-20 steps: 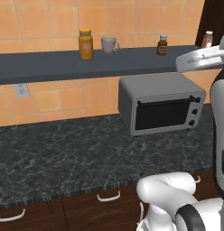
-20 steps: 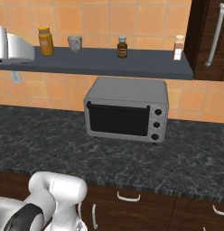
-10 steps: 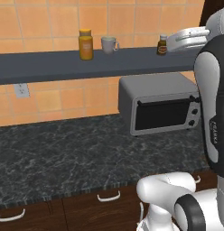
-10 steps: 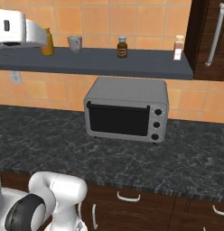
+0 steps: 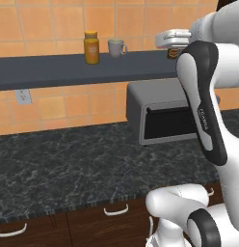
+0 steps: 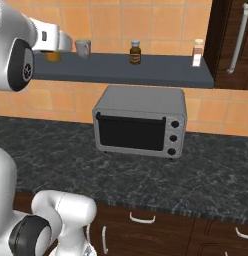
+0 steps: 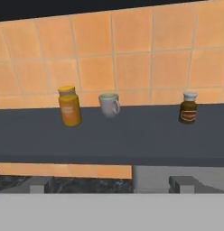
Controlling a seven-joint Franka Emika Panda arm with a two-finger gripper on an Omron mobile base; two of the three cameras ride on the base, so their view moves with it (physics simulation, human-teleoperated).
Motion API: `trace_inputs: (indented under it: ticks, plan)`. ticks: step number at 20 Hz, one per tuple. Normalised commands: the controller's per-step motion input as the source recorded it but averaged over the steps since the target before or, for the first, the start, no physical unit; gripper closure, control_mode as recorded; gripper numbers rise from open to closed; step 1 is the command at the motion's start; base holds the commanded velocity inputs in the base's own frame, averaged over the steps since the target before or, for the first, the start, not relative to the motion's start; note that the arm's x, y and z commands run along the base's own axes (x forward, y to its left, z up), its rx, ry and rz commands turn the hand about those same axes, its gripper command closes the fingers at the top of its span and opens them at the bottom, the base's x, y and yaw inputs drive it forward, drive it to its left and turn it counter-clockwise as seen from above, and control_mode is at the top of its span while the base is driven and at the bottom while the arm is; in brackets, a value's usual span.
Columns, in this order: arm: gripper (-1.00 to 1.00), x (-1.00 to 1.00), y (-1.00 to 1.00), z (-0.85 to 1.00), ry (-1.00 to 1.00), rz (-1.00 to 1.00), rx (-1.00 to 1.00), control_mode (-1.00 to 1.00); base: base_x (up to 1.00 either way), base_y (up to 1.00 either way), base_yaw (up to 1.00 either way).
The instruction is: Gather all objects into one cabinet and sort the glasses and bowls to opposite sides.
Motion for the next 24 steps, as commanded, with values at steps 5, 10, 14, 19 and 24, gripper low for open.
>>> trace_inputs:
  ticks: [5,10,14,19,24]
  plan:
    - [-1.0,0.6,0.16,-0.08,0.0,0.11,-0.07,-1.0,0.0,0.0,0.0]
    - [-1.0,0.1,-0.04,0.0,0.0,0.0,0.0,-1.0,0.0,0.0,0.0]
    - [-1.0,0.35,-0.21,-0.07,0.0,0.0,0.0,-1.0,0.0,0.0,0.0]
    - [-1.0,0.36,-0.04,-0.13,0.02,0.0,0.0,-1.0,0.0,0.0,0.0]
    - [-1.0,0.64,0.0,-0.2,0.01,0.0,0.02,-1.0,0.0,0.0,0.0]
